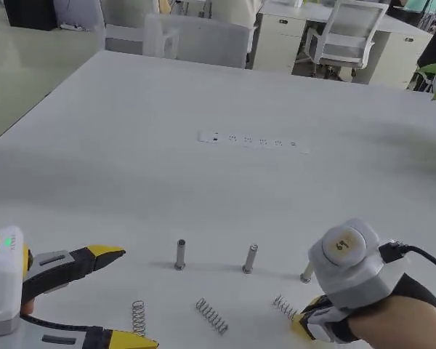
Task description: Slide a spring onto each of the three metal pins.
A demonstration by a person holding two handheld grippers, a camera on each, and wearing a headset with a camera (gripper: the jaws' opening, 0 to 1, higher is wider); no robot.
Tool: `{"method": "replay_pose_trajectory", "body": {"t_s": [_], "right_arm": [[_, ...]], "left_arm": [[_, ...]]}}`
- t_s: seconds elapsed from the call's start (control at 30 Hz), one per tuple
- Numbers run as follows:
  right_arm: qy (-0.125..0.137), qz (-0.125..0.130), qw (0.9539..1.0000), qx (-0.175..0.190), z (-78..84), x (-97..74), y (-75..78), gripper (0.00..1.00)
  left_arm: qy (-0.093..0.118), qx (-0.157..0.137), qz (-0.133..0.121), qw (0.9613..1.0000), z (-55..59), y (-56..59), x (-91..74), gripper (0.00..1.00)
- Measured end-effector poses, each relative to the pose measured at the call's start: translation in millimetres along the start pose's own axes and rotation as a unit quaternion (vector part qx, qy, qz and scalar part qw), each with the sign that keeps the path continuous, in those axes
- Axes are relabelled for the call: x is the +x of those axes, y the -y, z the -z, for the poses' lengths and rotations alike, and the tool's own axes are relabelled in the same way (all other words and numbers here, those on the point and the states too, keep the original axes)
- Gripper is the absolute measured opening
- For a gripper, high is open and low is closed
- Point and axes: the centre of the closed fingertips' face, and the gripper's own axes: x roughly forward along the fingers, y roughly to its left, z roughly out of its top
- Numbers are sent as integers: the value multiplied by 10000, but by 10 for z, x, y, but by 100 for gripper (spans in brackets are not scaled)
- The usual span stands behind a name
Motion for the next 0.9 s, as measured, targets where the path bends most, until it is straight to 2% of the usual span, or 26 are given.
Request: {"method": "replay_pose_trajectory", "body": {"t_s": [0.27,0.47,0.9], "right_arm": [[-17,-58,9998,-212,-19,-86,-60,7],[-25,-195,9992,-341,-55,-185,-94,7],[147,-456,9945,-927,-363,-425,-261,7]], "left_arm": [[-8,22,47,10000,0,40,5,81],[-17,74,132,9999,-24,76,42,80],[-48,303,423,9986,-145,152,175,73]]}}
